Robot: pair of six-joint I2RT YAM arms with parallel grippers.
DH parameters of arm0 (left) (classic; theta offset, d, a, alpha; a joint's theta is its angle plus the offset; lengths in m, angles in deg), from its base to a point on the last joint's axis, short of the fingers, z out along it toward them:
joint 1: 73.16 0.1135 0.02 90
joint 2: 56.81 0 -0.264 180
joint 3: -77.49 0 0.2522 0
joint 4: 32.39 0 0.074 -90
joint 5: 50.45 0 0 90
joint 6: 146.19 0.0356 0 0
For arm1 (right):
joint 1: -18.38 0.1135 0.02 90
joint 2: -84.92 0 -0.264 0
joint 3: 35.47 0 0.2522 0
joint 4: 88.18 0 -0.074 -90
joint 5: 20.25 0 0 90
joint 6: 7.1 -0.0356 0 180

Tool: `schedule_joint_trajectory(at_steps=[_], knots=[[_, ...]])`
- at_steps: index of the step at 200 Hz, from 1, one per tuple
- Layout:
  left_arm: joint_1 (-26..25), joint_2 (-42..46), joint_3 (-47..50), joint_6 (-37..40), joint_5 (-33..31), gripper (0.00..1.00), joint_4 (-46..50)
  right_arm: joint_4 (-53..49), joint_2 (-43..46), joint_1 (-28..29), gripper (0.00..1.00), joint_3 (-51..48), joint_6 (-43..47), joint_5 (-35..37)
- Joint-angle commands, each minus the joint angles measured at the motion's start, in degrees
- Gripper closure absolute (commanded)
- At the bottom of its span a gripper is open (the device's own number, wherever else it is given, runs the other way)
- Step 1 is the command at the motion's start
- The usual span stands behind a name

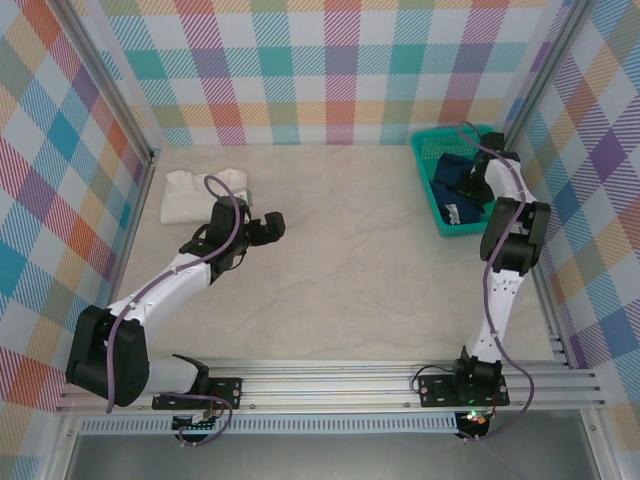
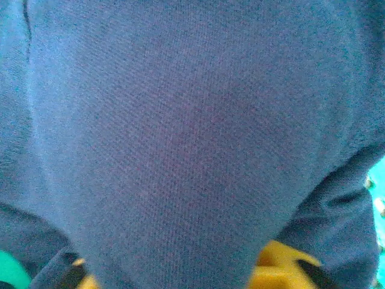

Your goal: Fold the inside-out t-shirt

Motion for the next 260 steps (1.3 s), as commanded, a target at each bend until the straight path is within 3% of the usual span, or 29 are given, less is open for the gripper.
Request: schedule_joint_trajectory(at_steps=[1, 52, 80, 122, 149, 173, 193, 205, 212, 227, 242, 260], knots=[[-0.6, 2.5, -1.7, 1.3, -2.2, 0.0, 2.1, 4.8, 12.5, 0.5, 1.0, -3.6, -0.9, -5.1], [-0.4, 5.8, 1.4, -2.6, -6.6, 0.0, -0.2, 31.8, 48.0, 5.3, 1.0, -30.0, -6.3, -9.0], [-0.3, 8.7, 3.2, -4.5, -8.3, 0.0, -1.7, 39.7, 59.2, 9.7, 1.0, -37.4, -8.3, -11.5], [-0.3, 12.8, 4.6, -4.6, -14.0, 0.0, 0.2, 36.6, 62.2, 19.8, 1.0, -35.1, -8.8, -15.4], [0.5, 16.3, 5.7, -5.1, -19.9, 0.0, 2.9, 34.6, 58.6, 28.8, 1.0, -35.4, -10.8, -16.0], [1.3, 19.5, 6.2, -5.4, -21.3, 0.0, 5.1, 35.3, 53.8, 35.5, 0.99, -38.7, -14.7, -17.5], [1.3, 21.1, 6.5, -5.2, -19.0, 0.0, 5.5, 34.0, 48.0, 37.3, 0.88, -42.0, -19.2, -19.3], [1.3, 21.2, 6.9, -5.2, -15.4, 0.0, 4.6, 27.0, 43.1, 35.7, 0.63, -41.2, -18.4, -19.4], [1.3, 21.1, 7.3, -5.0, -12.3, 0.0, 3.7, 21.2, 40.2, 33.6, 0.54, -39.5, -16.7, -17.8], [1.2, 20.1, 8.3, -5.0, -5.9, 0.0, 1.1, 13.5, 37.5, 29.8, 0.44, -38.5, -12.1, -8.0], [0.8, 18.1, 9.3, -4.8, -0.6, 0.0, -1.8, 11.7, 40.4, 32.0, 0.32, -40.5, -6.2, 3.5], [0.4, 13.3, 8.9, -2.5, 5.6, 0.01, -5.0, 16.4, 44.6, 35.4, 0.19, -45.6, -2.1, -4.0]])
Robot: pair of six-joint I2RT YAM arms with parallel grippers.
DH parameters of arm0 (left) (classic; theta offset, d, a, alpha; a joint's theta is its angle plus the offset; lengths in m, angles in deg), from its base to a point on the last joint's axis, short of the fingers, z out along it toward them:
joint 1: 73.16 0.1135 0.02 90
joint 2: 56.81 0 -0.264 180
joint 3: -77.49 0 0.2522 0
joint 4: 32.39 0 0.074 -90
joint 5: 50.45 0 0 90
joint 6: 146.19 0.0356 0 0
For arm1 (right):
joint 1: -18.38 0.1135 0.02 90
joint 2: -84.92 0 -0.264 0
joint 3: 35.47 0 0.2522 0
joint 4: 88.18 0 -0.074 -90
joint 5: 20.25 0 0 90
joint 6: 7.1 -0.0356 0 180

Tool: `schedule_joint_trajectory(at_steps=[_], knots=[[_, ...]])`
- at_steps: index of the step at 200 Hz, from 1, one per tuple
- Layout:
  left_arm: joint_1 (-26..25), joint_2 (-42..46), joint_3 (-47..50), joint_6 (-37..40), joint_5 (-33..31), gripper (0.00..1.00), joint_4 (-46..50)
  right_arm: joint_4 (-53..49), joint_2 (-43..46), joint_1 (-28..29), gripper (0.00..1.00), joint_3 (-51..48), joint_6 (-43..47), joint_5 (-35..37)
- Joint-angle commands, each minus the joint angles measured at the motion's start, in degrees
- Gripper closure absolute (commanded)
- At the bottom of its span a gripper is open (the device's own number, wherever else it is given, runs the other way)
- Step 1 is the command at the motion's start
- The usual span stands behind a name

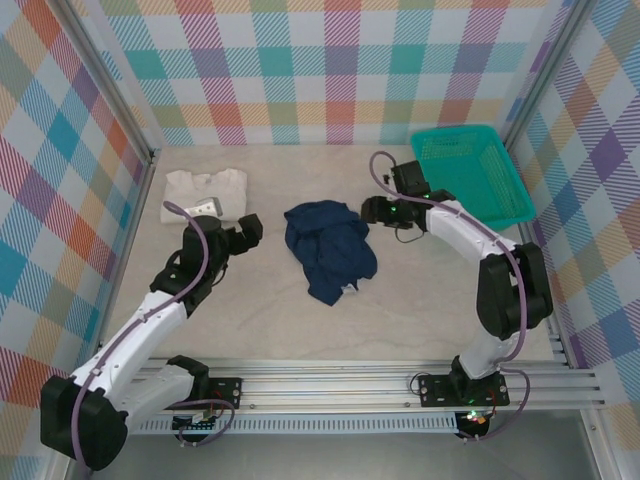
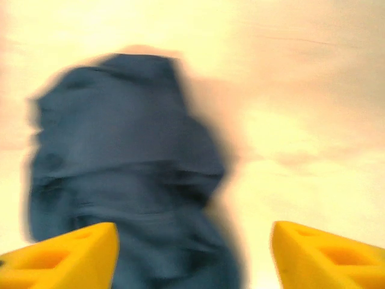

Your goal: Fold the inside-out t-shirt

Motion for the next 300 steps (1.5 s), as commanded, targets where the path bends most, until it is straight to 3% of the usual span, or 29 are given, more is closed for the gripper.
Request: schedule_joint_trajectory(at_steps=[1, 24, 66, 91, 110, 127, 157, 169, 175, 205, 250, 278, 300], knots=[[-0.5, -5.0, 0.6, 2.3, 11.5, 0.01, -5.7, -0.6, 7.8, 4.8, 0.18, -3.4, 8.1, 0.3], [-1.0, -14.6, -3.6, 4.1, 15.4, 0.04, -5.7, 3.1, 9.3, 9.3, 0.19, -7.7, 7.7, -5.5], [-0.9, -33.5, -15.8, 4.4, 13.1, 0.12, -1.5, 1.2, 4.6, 16.8, 0.21, -7.8, 8.8, 2.4], [-0.8, -43.5, -23.2, 5.8, 10.7, 0.14, -1.4, 4.6, 2.9, 19.5, 0.22, -9.1, 9.3, 2.6], [-0.7, -52.1, -31.2, 8.4, 8.0, 0.23, 1.8, 7.7, 0.4, 20.5, 0.26, -8.6, 9.7, 2.2], [-0.6, -58.4, -37.6, 9.6, 7.8, 0.33, 4.5, 8.6, -2.8, 20.6, 0.4, -7.1, 10.2, 2.5], [0.1, -63.9, -44.2, 9.9, 10.1, 0.53, 4.1, 9.5, -3.8, 20.4, 0.84, -5.9, 12.3, 6.6], [0.7, -65.5, -47.0, 9.9, 11.6, 0.66, 5.0, 10.4, -1.9, 20.1, 0.99, -6.0, 13.0, 7.2], [1.0, -65.9, -48.1, 10.0, 13.1, 0.73, 5.3, 10.8, -0.7, 19.7, 1.0, -6.0, 13.3, 7.2], [2.4, -58.8, -47.5, 9.4, 17.8, 1.0, 4.4, 10.0, 7.7, 17.2, 1.0, -3.9, 14.4, 5.7], [2.4, -31.2, -42.3, 4.7, 28.3, 1.0, -1.1, 9.9, 23.7, 9.9, 1.0, 3.8, 13.7, -1.3], [1.4, -16.8, -40.5, 3.6, 24.4, 1.0, -4.6, 12.3, 30.5, 8.2, 1.0, 9.3, 15.2, -2.4], [1.3, -9.3, -41.4, 5.8, 18.7, 1.0, -4.0, 12.1, 32.9, 8.0, 1.0, 13.6, 17.2, 1.3]])
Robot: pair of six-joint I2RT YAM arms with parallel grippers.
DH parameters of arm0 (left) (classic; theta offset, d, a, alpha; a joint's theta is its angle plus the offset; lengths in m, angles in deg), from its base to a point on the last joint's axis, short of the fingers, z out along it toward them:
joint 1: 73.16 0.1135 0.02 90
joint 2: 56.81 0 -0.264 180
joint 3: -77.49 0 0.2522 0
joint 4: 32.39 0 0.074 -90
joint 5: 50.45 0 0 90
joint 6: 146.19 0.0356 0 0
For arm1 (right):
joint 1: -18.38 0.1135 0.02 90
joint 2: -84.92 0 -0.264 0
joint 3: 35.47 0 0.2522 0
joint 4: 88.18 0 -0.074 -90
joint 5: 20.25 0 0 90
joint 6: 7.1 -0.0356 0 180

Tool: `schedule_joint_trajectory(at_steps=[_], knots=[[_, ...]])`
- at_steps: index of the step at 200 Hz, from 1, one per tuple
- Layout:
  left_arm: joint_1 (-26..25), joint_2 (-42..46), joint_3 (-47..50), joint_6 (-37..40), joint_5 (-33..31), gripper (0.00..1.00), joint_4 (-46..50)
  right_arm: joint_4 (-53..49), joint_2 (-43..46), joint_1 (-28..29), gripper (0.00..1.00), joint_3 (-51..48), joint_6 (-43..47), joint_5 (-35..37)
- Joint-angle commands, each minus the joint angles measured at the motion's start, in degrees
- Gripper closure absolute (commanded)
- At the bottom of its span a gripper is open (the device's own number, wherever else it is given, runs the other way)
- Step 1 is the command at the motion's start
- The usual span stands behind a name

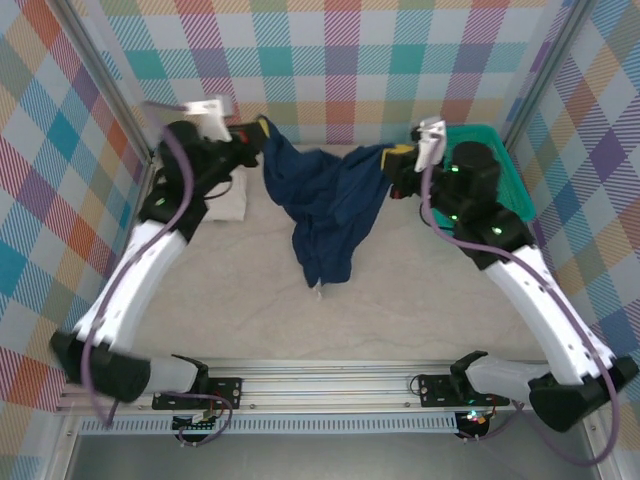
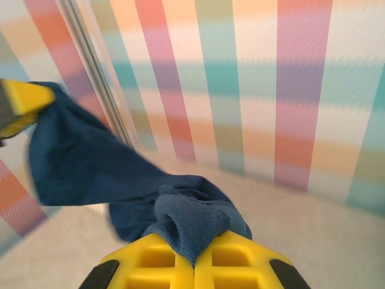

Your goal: Fold the inside-out t-shirt

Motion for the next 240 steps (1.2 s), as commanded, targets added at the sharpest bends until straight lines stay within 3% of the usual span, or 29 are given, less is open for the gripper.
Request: schedule_joint_trajectory(at_steps=[1, 28, 89, 161, 188, 210, 240], knots=[[-0.5, 5.1, 0.8, 0.6, -4.9, 1.0, -0.5, 1.9, 1.9, 0.0, 1.0, 3.9, 3.0, 1.1], [-0.5, 10.3, -1.9, 4.3, -11.8, 1.0, 3.4, 1.4, 3.8, 0.0, 1.0, 7.1, 4.5, 3.8], [-0.5, 22.6, -5.1, 8.1, -17.7, 1.0, 9.3, 2.7, 14.8, 0.1, 1.0, 8.1, 3.6, -2.4], [-0.4, 21.9, -14.3, 12.0, -26.1, 1.0, 22.5, -2.6, 15.5, 0.0, 1.0, 10.7, 6.5, 3.1], [-0.4, 17.0, -15.3, 12.3, -28.8, 1.0, 24.1, -2.1, 11.2, 0.0, 1.0, 9.9, 8.5, 6.0], [0.6, 8.5, -15.0, 13.8, -35.0, 1.0, 23.9, -0.2, 1.9, -0.7, 1.0, 8.7, 15.3, 16.9], [7.6, -12.4, -17.7, 11.2, -34.3, 1.0, 21.9, 1.9, -19.9, -12.3, 0.99, 11.1, 12.2, 19.1]])
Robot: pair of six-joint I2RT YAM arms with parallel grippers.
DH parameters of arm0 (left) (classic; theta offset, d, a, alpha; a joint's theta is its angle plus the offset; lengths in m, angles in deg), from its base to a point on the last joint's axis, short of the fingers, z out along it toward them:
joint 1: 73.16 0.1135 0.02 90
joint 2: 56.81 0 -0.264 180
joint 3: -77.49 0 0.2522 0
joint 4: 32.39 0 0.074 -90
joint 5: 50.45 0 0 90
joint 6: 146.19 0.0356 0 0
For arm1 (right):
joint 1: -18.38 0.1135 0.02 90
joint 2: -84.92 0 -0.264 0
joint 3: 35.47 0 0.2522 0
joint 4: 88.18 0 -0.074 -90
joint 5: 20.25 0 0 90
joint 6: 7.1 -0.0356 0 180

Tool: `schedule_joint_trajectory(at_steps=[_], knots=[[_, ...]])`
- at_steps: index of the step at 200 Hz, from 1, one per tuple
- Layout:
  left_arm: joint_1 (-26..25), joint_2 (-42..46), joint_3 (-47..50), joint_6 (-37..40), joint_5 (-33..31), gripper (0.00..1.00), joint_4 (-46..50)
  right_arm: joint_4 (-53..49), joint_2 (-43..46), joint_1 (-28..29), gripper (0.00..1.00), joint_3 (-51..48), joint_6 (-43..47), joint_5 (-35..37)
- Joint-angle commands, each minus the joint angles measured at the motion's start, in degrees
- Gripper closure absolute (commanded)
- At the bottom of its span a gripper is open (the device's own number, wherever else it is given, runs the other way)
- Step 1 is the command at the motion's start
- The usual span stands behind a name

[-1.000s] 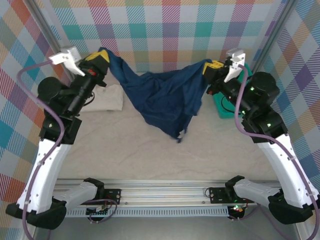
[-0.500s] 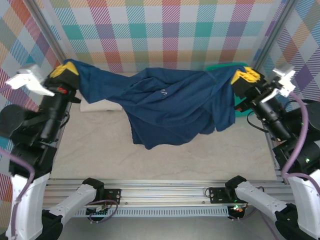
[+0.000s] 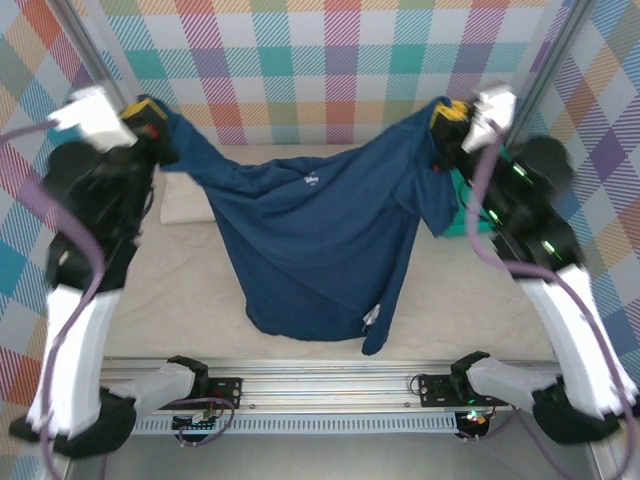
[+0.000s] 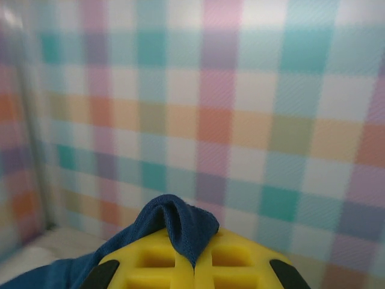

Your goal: Fold the inside-out t-shirt

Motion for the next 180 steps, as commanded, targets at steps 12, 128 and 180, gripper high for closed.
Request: schedule_joint_trajectory(at_steps=[12, 128, 180], knots=[[5.7, -27.1, -6.1, -1.7, -2.3, 1.0, 0.9, -0.6, -28.3, -9.8, 0.84, 6.9, -1.9, 9.4], [5.0, -22.2, 24.4, -16.1, 25.2, 0.25, -9.6, -20.5, -31.7, -4.7, 0.29, -8.3, -14.6, -6.9], [-5.1, -16.7, 48.0, -16.9, 27.0, 0.33, -11.3, -17.3, -26.3, -3.8, 0.3, -25.4, -20.8, -13.1]])
